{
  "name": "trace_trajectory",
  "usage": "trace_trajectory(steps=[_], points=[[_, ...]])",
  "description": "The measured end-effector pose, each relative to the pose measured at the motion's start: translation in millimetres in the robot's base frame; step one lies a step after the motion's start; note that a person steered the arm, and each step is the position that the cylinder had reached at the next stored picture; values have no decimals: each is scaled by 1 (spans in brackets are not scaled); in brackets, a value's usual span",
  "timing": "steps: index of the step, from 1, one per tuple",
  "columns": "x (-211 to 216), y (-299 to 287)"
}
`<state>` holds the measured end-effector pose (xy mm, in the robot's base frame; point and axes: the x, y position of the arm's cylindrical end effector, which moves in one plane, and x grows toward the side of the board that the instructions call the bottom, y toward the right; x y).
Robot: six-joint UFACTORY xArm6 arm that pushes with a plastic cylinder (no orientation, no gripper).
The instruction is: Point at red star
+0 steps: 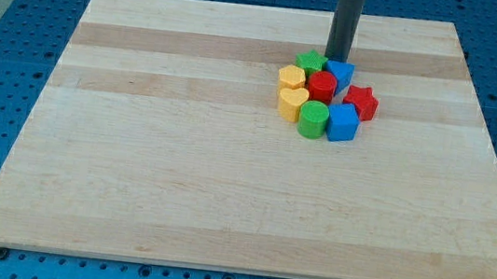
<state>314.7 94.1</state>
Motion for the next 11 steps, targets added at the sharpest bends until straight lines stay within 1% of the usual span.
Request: trace_trajectory(steps=[1, 3, 4, 6, 7, 8, 11], points=[[0, 3], [0, 36], [12, 57], [64, 86], [93, 86], [109, 79], [109, 62]])
